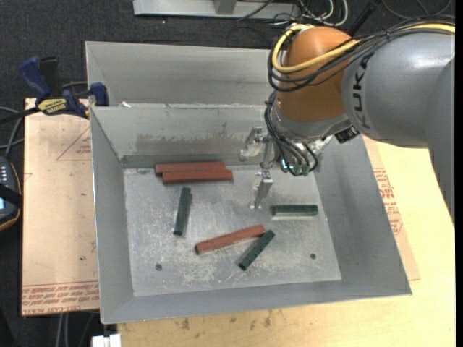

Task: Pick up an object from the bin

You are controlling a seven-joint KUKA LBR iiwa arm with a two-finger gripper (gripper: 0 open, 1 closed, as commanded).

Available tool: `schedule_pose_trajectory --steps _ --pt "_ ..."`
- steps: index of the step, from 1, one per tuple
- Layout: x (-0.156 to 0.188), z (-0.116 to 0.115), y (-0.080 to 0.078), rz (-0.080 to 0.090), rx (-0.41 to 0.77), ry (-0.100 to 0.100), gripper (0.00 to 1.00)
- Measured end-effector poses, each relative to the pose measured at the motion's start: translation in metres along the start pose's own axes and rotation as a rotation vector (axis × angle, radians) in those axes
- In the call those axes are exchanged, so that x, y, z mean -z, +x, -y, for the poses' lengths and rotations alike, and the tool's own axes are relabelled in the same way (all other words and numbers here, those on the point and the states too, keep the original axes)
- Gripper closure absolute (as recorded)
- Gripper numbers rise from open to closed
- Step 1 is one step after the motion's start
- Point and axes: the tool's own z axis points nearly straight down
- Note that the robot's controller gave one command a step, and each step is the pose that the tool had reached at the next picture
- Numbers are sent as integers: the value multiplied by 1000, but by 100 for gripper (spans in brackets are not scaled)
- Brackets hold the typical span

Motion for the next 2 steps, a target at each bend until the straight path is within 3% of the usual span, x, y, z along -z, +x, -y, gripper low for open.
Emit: schedule_pose_trajectory --steps 1,2 --pt "5 0 -2 8 0 0 0" --pt "-29 -3 47 11 66 0 0"
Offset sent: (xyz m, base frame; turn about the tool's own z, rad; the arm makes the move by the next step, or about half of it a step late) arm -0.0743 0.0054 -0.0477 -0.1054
